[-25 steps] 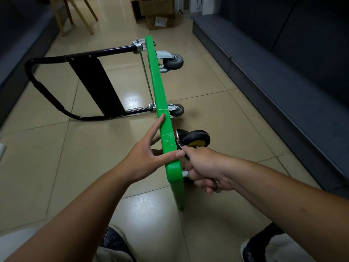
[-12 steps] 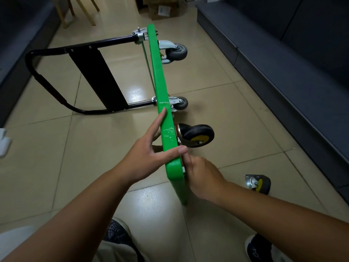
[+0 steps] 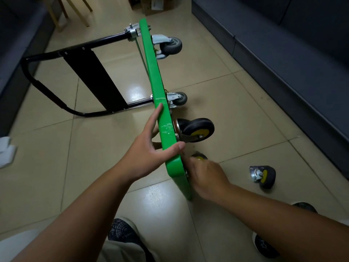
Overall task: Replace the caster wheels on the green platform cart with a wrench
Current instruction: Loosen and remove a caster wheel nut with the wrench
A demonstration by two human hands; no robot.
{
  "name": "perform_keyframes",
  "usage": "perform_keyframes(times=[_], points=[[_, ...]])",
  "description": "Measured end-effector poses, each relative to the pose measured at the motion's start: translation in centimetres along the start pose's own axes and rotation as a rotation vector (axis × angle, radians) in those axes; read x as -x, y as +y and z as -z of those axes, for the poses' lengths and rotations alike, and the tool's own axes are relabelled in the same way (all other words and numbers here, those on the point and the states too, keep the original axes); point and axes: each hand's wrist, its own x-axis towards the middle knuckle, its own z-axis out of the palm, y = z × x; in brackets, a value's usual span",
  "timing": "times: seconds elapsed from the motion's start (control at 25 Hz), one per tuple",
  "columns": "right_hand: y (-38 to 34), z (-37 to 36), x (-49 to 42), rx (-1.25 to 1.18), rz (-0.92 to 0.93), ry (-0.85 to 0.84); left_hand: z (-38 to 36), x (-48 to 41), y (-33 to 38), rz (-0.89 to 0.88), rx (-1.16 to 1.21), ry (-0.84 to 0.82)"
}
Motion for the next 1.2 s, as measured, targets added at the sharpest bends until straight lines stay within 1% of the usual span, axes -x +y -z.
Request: perform_keyframes(times=[0.04,0.12,0.16,0.2,0.24,0.32,0.36,0.44,0.52,0.64,0.68,0.76,0.8,0.96,1.12,1.2], points=[[0.2,-0.2,1.4,-0.015,-0.081,-0.067,0.0,0.1,0.0,0.003,0.006,0.000],[0.3,0.7,3.3,-0.220,-0.369,-0.186,0.1,0.2,0.1,-0.003,0.023,-0.001],[0.1,1.5,3.7,-0.353,-0.515,-0.195,0.2,0.1,0.1,-0.006,0.029,-0.001],[-0.1,2.6,3.6,-0.488,-0.623,-0.195,0.2,0.1,0.1,-0.008,0.034,-0.003],[-0.5,3.8,3.2,-0.641,-0.686,-0.196,0.2,0.1,0.1,-0.011,0.037,-0.004],[-1.9,6.1,1.8,-0.943,-0.719,-0.228,0.2,0.1,0.1,-0.021,0.033,-0.009],[-2.6,7.1,1.1,-1.026,-0.701,-0.250,0.2,0.1,0.1,-0.024,0.026,-0.011],[-3.6,7.9,-0.2,-1.073,-0.670,-0.301,0.3,0.1,0.0,-0.023,0.022,-0.018],[-4.3,7.9,-0.7,-1.024,-0.660,-0.356,0.4,0.0,-0.2,-0.015,0.040,-0.036],[-4.6,7.4,-1.0,-0.826,-0.631,-0.347,0.7,-0.1,-0.5,-0.014,0.069,-0.069],[-4.5,7.0,-1.0,-0.728,-0.591,-0.321,0.7,0.0,-0.6,-0.017,0.070,-0.070],[-4.1,5.9,-1.0,-0.513,-0.436,-0.229,0.6,0.1,-0.6,-0.018,0.061,-0.062],[-3.9,5.4,-0.9,-0.450,-0.355,-0.179,0.6,0.1,-0.7,-0.017,0.052,-0.055],[-2.4,2.2,-0.5,-0.397,-0.194,-0.037,0.7,0.2,-0.8,-0.001,0.058,-0.051],[-1.0,-0.6,-1.1,-0.166,-0.052,0.016,0.5,0.3,-0.9,-0.008,0.037,-0.035],[-0.6,-0.6,-1.6,-0.098,-0.033,0.031,0.5,0.1,-0.9,-0.005,0.022,-0.044]])
